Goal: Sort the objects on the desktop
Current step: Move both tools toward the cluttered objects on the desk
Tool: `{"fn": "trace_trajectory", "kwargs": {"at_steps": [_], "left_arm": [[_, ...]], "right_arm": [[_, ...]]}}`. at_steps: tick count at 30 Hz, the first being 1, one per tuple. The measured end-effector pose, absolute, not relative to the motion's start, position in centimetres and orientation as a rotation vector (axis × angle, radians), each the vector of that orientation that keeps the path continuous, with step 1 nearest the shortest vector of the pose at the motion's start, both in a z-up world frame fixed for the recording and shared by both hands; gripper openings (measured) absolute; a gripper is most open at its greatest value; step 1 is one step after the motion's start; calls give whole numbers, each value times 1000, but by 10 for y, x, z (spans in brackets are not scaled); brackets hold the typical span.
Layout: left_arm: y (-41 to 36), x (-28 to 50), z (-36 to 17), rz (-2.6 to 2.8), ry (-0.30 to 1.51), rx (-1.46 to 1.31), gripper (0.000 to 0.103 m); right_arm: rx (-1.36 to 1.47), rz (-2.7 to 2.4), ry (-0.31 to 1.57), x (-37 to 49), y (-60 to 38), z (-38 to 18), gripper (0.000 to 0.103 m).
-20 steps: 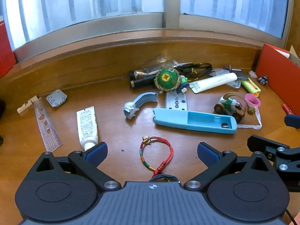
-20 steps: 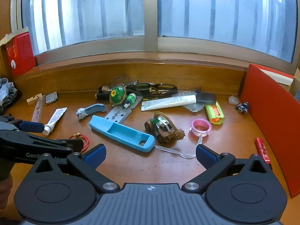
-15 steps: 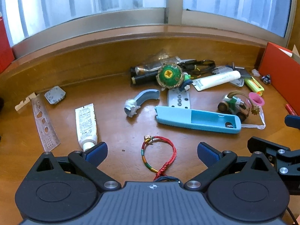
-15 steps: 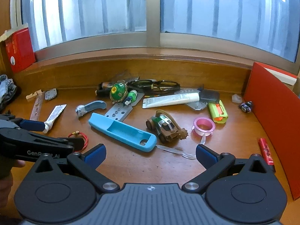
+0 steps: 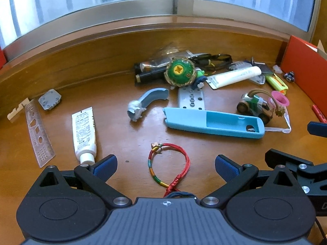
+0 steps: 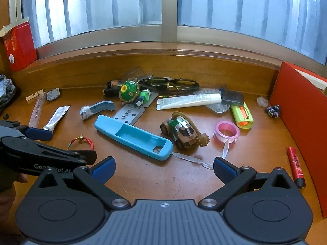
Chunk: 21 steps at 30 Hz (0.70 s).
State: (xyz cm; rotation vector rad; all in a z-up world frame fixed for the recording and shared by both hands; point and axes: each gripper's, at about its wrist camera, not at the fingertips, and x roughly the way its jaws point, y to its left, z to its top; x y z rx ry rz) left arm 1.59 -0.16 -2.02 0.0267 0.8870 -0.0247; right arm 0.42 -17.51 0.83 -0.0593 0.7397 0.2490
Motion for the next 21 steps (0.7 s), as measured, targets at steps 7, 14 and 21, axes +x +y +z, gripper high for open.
{"fn": "trace_trajectory", "kwargs": {"at_steps": [7, 14, 21], "left_arm": [[-2, 17, -22, -22, 907, 10, 103], [-9, 10, -22, -5, 919, -10, 103], [-21, 5, -21, 39, 931, -13, 103]], "right_arm": [[-56, 246, 744, 3, -176, 7, 102], [-89, 265, 732, -7, -178, 11, 102], [-73, 301, 732, -7, -191, 8, 102]]}}
